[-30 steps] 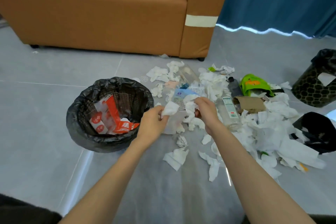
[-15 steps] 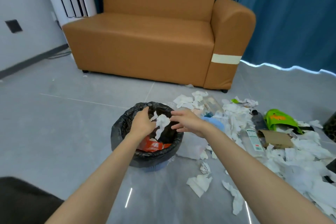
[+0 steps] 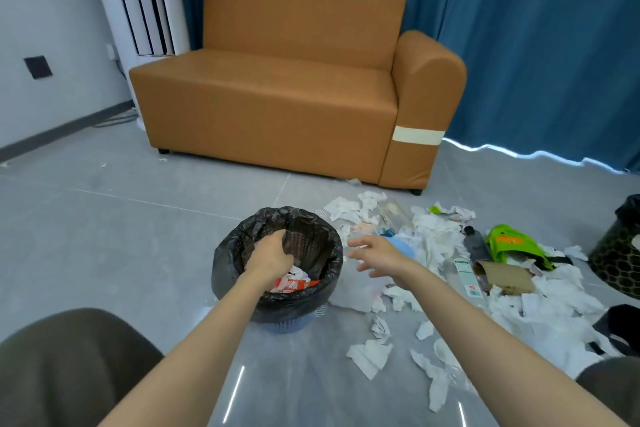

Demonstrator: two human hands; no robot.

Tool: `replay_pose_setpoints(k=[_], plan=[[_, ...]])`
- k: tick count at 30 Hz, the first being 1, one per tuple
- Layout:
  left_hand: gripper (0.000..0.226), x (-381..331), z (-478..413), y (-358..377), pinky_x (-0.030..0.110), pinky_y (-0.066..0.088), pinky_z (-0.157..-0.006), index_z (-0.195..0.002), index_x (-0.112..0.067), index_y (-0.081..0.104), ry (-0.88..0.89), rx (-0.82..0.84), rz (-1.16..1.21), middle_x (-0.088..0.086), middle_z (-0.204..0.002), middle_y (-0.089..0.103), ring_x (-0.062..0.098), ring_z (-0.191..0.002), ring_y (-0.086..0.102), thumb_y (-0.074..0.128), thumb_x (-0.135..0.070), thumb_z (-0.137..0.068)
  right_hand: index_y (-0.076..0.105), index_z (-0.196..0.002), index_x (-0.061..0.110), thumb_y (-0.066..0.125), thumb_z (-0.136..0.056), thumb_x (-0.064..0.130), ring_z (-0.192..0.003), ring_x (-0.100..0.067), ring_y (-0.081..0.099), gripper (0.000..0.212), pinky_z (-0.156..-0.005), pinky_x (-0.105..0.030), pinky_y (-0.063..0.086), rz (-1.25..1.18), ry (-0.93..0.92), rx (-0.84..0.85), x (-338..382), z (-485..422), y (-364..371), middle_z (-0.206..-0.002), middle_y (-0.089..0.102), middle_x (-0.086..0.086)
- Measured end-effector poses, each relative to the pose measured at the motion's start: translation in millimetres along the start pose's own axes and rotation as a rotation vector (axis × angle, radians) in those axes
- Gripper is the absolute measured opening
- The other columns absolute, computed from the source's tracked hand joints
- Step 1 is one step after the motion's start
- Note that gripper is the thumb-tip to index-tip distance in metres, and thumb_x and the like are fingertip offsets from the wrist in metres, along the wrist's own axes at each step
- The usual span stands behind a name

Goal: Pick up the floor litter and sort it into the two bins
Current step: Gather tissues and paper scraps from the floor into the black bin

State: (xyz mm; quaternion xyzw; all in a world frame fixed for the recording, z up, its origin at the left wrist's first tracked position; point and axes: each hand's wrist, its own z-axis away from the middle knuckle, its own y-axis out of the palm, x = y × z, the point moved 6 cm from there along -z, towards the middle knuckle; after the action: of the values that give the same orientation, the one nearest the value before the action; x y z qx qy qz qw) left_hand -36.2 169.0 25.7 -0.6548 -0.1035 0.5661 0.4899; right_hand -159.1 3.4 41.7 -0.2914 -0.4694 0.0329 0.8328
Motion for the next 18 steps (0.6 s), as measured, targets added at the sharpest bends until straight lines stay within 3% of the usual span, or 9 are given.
replay_pose_setpoints(k=[3, 7, 10, 14, 18], plan=[[0.046, 3.6, 2.8, 1.4, 0.031, 0.042, -0.086, -0.13, -0.009, 0.049, 0.018, 0.006, -0.055, 0.016, -0.117, 0.06, 0.032, -0.11, 0.054, 0.054, -0.007, -0.084, 0.051, -0.128, 0.019, 0.046, -0.096, 0.019, -0.094, -0.019, 0.056, 0.032, -0.081, -0.03, 0.042, 0.012, 0.037, -0.016, -15.5, 0.4, -1.3, -0.122, 0.054, -0.003], [0.037, -11.7, -3.0, 16.3, 0.042, 0.046, -0.092, -0.117, -0.01, 0.054, -0.026, -0.007, -0.092, 0.015, -0.118, 0.058, 0.036, -0.11, 0.053, 0.049, -0.01, -0.08, 0.053, -0.125, 0.019, 0.047, -0.094, 0.018, -0.092, -0.02, 0.053, 0.031, -0.075, -0.03, 0.042, -0.037, 0.107, -0.068, -45.7, -6.3, -3.9, -0.115, 0.052, -0.003], [0.051, -32.1, -8.6, 38.5, 0.048, 0.039, -0.101, -0.135, -0.014, 0.041, -0.049, 0.023, -0.183, 0.013, -0.136, 0.045, 0.038, -0.124, 0.042, 0.048, -0.016, -0.084, 0.054, -0.128, 0.013, 0.047, -0.092, 0.014, -0.091, -0.022, 0.046, 0.036, -0.061, -0.023, 0.037, -0.052, 0.169, -0.131, -76.1, -21.2, -7.0, -0.106, 0.049, -0.004], [0.059, -29.8, -27.7, 54.2, 0.047, 0.031, -0.108, -0.146, -0.012, 0.025, -0.019, -0.017, -0.281, 0.015, -0.147, 0.032, 0.035, -0.135, 0.029, 0.047, -0.019, -0.091, 0.051, -0.131, 0.01, 0.047, -0.092, 0.01, -0.119, -0.025, 0.048, 0.04, -0.086, -0.03, 0.039, 0.012, 0.264, -0.13, -114.6, -42.0, 2.8, -0.132, 0.05, -0.008], [0.054, -19.6, -44.7, 84.6, 0.043, 0.035, -0.106, -0.145, -0.01, 0.03, 0.109, 0.044, -0.25, 0.014, -0.146, 0.034, 0.033, -0.131, 0.037, 0.046, -0.025, -0.095, 0.056, -0.121, 0.006, 0.049, -0.09, 0.01, -0.103, -0.024, 0.05, 0.032, -0.082, -0.027, 0.039, 0.109, 0.343, -0.079, -156.6, -61.1, 25.0, -0.129, 0.053, -0.014]])
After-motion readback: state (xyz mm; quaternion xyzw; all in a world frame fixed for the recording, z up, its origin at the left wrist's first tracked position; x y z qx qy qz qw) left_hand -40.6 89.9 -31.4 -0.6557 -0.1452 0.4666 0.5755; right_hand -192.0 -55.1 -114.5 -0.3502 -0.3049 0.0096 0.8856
